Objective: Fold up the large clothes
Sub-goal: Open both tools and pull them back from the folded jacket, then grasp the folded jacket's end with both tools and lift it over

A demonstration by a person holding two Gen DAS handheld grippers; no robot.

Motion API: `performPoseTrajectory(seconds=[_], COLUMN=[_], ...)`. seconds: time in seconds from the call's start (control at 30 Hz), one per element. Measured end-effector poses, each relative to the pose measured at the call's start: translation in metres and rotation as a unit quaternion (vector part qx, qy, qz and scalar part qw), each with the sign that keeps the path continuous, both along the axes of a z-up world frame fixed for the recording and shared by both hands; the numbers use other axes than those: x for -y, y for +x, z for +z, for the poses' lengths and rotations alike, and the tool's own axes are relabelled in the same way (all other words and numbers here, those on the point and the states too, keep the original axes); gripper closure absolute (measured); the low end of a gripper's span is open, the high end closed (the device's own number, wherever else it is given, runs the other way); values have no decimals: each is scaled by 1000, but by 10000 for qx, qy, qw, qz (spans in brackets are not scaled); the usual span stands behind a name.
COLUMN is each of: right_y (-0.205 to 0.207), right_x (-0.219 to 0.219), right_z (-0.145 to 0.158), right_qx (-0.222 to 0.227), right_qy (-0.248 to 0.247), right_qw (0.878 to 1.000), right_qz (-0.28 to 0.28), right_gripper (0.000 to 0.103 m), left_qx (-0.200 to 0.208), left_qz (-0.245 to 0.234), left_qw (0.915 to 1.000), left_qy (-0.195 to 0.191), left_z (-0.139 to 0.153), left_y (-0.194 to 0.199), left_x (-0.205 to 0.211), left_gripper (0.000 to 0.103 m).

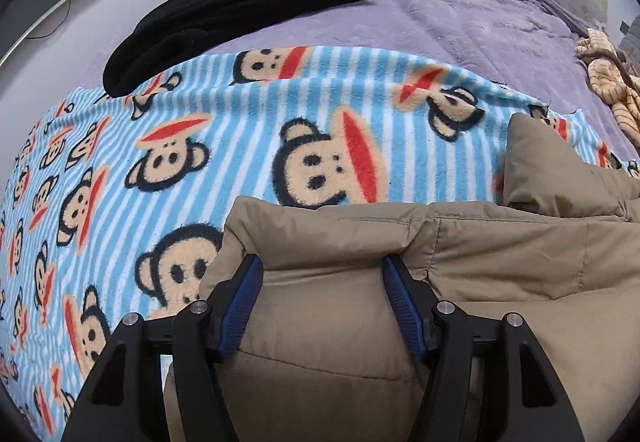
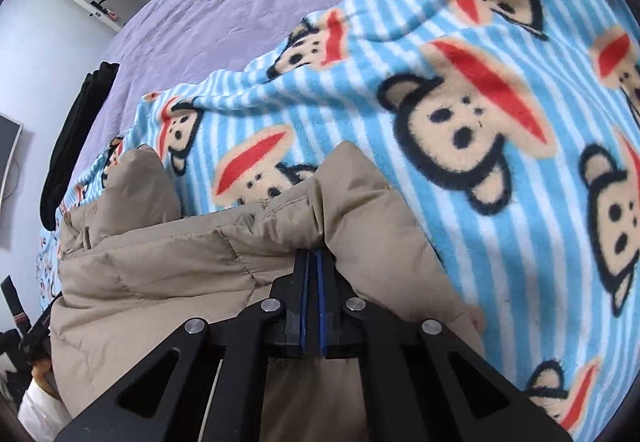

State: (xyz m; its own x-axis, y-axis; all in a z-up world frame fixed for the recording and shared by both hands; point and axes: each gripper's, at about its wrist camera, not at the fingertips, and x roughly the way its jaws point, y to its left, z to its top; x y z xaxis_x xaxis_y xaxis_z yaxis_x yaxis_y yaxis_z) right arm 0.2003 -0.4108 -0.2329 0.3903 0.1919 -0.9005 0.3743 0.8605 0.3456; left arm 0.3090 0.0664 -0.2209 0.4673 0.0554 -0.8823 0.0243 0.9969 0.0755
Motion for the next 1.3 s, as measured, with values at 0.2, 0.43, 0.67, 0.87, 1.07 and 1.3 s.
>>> performPoseTrajectory(seconds=[0.2,0.43,0.67,0.87,1.07,1.3], right_y=[6,-28,-76,-117,-156,-195], right_x=[-11,-22,-36,-46,-61,-70], right_z=[13,59,72,79,85,79], right_qx=[-108,264,225,210,151,-19], right_qy=[-231,40,532,727,915,1242], right_qw=[9997,9996,9982,9969,9956,9921], right_qz=[-58,-14,-137,-209,-135,-178], right_gripper=[94,39,28,22,21,18], left_qx=[42,144,-123,-415,-788,-995], left_qz=[8,-63,-29,-84,-77,21], left_qw=[9999,9997,9999,9990,9965,9946], left_qy=[140,204,-33,-121,-285,-303], left_z=[22,61,74,75,71,69], left_y=[-18,-62,-102,-140,-176,-206], left_x=[-2,-5,-3,7,13,18], left_gripper=[38,0,0,0,0,0])
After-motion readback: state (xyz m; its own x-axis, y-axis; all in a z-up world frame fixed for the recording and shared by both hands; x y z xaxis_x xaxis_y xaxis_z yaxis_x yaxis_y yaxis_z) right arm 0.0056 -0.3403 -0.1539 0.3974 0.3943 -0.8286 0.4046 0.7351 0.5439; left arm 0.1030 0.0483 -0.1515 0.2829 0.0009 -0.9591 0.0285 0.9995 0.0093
